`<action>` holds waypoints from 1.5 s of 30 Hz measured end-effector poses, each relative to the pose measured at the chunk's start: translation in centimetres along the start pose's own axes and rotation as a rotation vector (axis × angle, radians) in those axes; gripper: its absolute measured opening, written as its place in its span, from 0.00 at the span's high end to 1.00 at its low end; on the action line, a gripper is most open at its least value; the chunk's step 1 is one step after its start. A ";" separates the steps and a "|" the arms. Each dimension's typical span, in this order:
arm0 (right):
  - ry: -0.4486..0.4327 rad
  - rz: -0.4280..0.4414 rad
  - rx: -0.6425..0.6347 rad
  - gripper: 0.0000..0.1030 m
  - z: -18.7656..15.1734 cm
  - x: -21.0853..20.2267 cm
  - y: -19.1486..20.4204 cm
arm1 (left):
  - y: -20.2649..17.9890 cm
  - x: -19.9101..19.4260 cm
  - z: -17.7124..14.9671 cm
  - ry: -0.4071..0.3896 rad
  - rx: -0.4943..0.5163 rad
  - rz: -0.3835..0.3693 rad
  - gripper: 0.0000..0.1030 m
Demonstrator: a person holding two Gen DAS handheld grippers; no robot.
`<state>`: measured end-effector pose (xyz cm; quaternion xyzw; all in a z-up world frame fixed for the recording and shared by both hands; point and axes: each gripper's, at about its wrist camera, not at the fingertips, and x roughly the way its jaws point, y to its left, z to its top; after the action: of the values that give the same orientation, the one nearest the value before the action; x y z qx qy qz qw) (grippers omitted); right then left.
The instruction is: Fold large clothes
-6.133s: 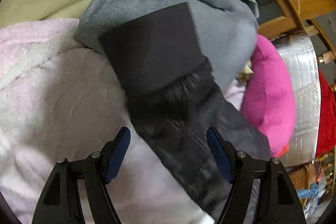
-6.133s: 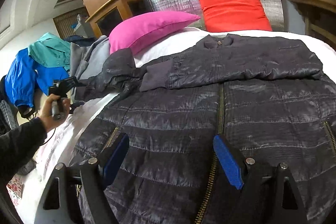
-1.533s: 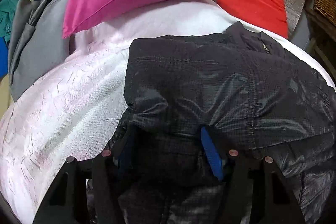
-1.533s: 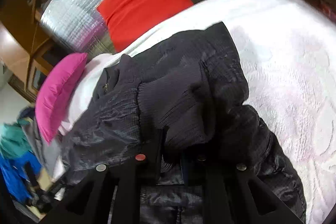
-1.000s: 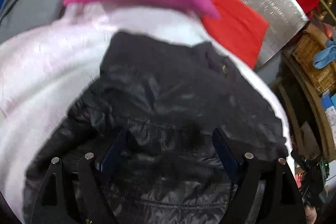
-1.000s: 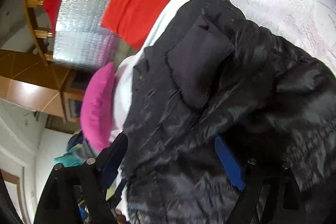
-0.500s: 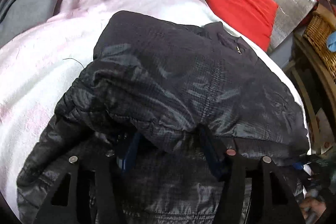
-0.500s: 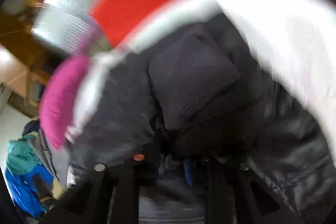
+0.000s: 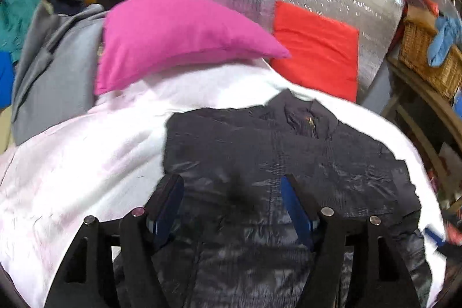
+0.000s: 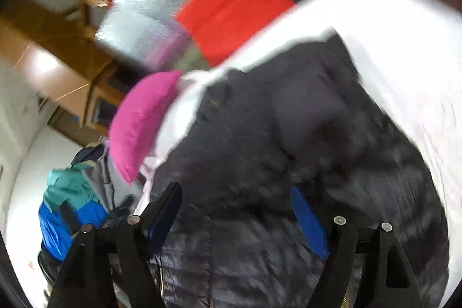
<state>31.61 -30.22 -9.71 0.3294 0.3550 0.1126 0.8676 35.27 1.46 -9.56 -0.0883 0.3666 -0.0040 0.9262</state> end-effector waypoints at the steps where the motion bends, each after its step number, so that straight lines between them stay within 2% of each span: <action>1: -0.040 -0.001 -0.045 0.22 0.5 -0.2 0.9 | -0.6 1.1 0.1 0.005 0.015 0.009 0.31; 4: -0.075 -0.035 -0.128 0.22 2.6 2.3 2.2 | -1.6 2.8 -0.3 0.013 0.055 0.035 0.31; 6: -0.068 -0.066 -0.130 0.22 3.4 3.3 1.4 | -2.0 5.2 -1.0 0.081 0.073 0.064 0.31; 8: -0.037 -0.108 -0.099 0.22 4.3 5.7 -0.4 | -1.9 7.2 -2.2 0.154 0.097 0.085 0.31; 9: -0.008 -0.147 -0.063 0.22 4.4 7.2 -1.8 | -1.9 7.7 -2.6 0.146 0.106 0.088 0.29; 11: 0.074 -0.191 -0.002 0.33 4.3 9.7 -4.2 | -2.1 8.0 -3.1 0.126 0.126 0.102 0.29; 12: 0.052 -0.204 -0.015 0.36 4.3 9.7 -4.1 | -2.3 8.0 -3.1 0.130 0.148 0.117 0.28; 14: 0.059 -0.225 -0.018 0.36 4.3 9.5 -3.5 | -2.3 8.1 -3.0 0.148 0.151 0.119 0.28; 17: 0.044 -0.239 -0.020 0.34 4.4 8.1 -2.1 | -1.7 6.9 -2.1 0.159 0.119 0.081 0.29; 22: -0.027 -0.181 -0.138 0.24 2.6 5.7 2.2 | 0.0 3.0 -1.8 0.028 0.062 0.103 0.27; 24: -0.005 -0.200 -0.225 0.23 1.1 6.6 3.7 | 0.4 3.8 -2.3 0.079 0.069 0.111 0.27; 26: 0.064 -0.256 -0.277 0.23 -0.2 9.1 4.0 | 0.3 5.7 -3.0 0.146 0.088 0.125 0.27; 28: 0.160 -0.325 -0.322 0.23 -1.6 11.7 3.4 | 0.3 6.2 -3.5 0.134 0.112 0.135 0.27; 31: 0.133 -0.370 -0.389 0.23 -2.3 11.9 4.2 | 0.1 6.6 -3.4 0.143 0.125 0.146 0.26; 34: 0.111 -0.329 -0.338 0.23 -1.8 9.8 4.6 | 0.5 5.4 -2.8 0.154 0.100 0.111 0.27; 37: 0.058 -0.304 -0.354 0.23 -2.6 5.6 5.1 | 1.9 1.7 -3.1 0.114 0.101 0.078 0.27; 41: 0.034 -0.300 -0.354 0.21 -5.0 -1.0 4.0 | 5.1 -3.7 -5.7 0.069 0.104 0.077 0.25; 42: 0.029 -0.305 -0.342 0.18 -6.1 -3.0 3.2 | 6.4 -5.0 -6.5 0.071 0.085 0.072 0.25; 45: 0.023 -0.350 -0.297 0.18 -8.8 -7.6 0.4 | 10.4 -8.3 -9.5 0.104 -0.018 0.025 0.23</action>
<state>20.08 -28.90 -10.00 0.1304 0.3960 0.0152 0.9088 22.12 10.75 -12.48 -0.0915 0.4153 0.0061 0.9050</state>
